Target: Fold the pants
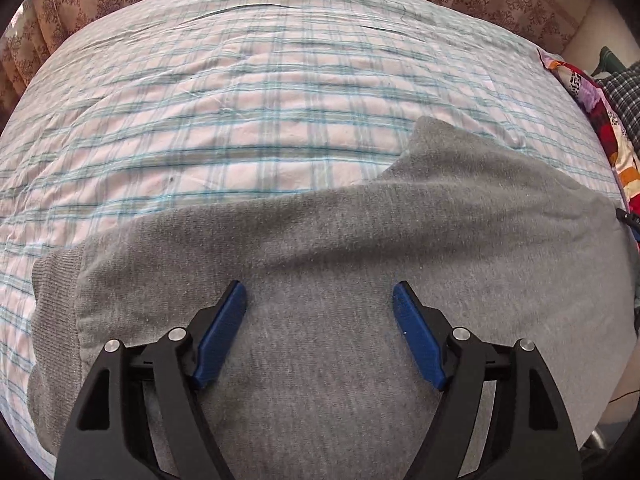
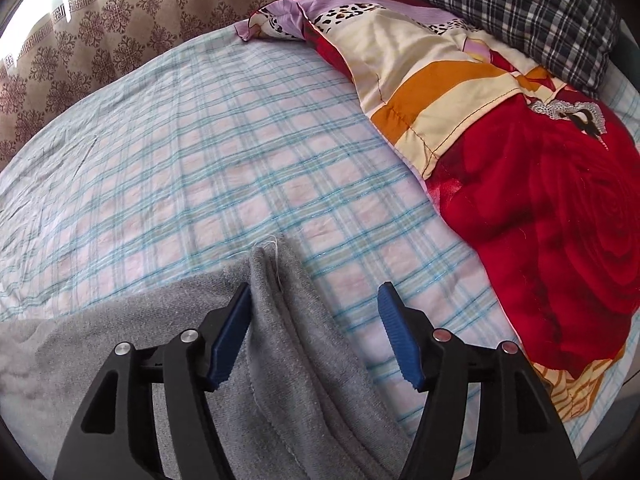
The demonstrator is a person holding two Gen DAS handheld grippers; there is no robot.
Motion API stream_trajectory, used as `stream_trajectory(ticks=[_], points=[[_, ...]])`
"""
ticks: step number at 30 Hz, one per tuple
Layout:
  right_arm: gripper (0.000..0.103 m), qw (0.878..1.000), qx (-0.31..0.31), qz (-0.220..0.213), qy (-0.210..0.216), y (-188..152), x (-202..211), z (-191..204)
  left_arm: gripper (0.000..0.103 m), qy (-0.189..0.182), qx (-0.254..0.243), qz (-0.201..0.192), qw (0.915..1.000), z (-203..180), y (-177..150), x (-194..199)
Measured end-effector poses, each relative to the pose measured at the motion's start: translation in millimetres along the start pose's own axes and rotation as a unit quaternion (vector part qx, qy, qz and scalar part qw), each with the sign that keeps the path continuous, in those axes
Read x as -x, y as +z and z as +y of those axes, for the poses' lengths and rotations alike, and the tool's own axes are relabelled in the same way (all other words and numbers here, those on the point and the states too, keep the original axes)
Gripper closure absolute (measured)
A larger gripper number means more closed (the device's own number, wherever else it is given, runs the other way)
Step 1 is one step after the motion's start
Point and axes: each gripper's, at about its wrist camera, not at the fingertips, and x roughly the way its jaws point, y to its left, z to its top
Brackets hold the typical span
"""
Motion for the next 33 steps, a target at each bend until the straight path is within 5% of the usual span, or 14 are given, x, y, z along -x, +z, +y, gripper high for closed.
stream_trajectory(ticks=[4, 8, 13, 17, 23, 27, 33], points=[[0.040, 1.000, -0.004, -0.005, -0.019, -1, 13, 3, 0.026, -0.013, 0.005, -0.011, 0.9998, 10, -10, 6], [0.038, 0.997, 0.006, -0.056, -0.044, -3, 54, 22, 0.026, -0.009, 0.000, -0.016, 0.9998, 10, -17, 11], [0.036, 0.993, 0.036, -0.113, 0.002, -10, 97, 81, 0.026, -0.017, 0.002, -0.018, 0.9997, 13, -24, 18], [0.036, 0.985, 0.084, -0.070, 0.132, -26, 106, 158, 0.026, -0.021, -0.005, -0.018, 0.9996, 16, -34, 27], [0.036, 0.944, 0.219, -0.020, 0.245, -74, 113, 295, 0.026, -0.004, -0.022, -0.025, 0.9994, 13, -52, 38], [0.036, 0.932, 0.255, 0.032, 0.255, -96, 100, 353, 0.026, -0.009, -0.022, -0.024, 0.9994, 16, -59, 42], [0.036, 0.934, 0.299, 0.046, 0.192, -107, 68, 398, 0.026, -0.010, -0.027, -0.025, 0.9993, 17, -62, 43]])
